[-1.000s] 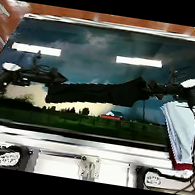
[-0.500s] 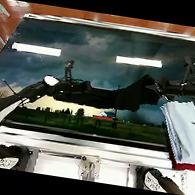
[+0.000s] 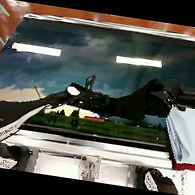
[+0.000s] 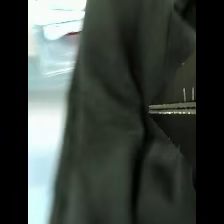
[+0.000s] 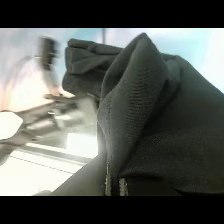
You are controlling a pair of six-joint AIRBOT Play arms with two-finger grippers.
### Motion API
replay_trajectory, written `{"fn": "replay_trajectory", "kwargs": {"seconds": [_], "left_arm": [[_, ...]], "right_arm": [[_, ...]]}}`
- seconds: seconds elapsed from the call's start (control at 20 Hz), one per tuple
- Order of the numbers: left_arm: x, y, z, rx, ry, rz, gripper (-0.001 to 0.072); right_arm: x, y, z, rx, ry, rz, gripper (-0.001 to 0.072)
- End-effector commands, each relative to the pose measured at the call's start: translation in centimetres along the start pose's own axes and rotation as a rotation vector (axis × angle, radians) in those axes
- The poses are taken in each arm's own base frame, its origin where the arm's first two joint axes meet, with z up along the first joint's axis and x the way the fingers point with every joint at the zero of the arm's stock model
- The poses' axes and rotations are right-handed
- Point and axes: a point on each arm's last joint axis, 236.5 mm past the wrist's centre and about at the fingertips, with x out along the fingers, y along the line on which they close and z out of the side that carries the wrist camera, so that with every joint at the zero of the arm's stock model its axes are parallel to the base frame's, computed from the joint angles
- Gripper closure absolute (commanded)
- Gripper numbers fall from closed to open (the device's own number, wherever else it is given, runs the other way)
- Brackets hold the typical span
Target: Fold the shirts.
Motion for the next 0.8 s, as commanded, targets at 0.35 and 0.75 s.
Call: {"fn": "replay_trajectory", "kwargs": {"seconds": [0.35,0.75], "left_arm": [[-3.9,-3.4,7.0,-0.14,-0.064,-0.37,0.0676],[-34.5,-5.7,20.8,0.293,-0.691,-0.1,0.0675]], "right_arm": [[2.5,1.7,-0.6,-0.086,-0.01,-0.056,0.0657],[21.6,12.3,-4.1,-0.18,0.053,0.163,0.0656]]}}
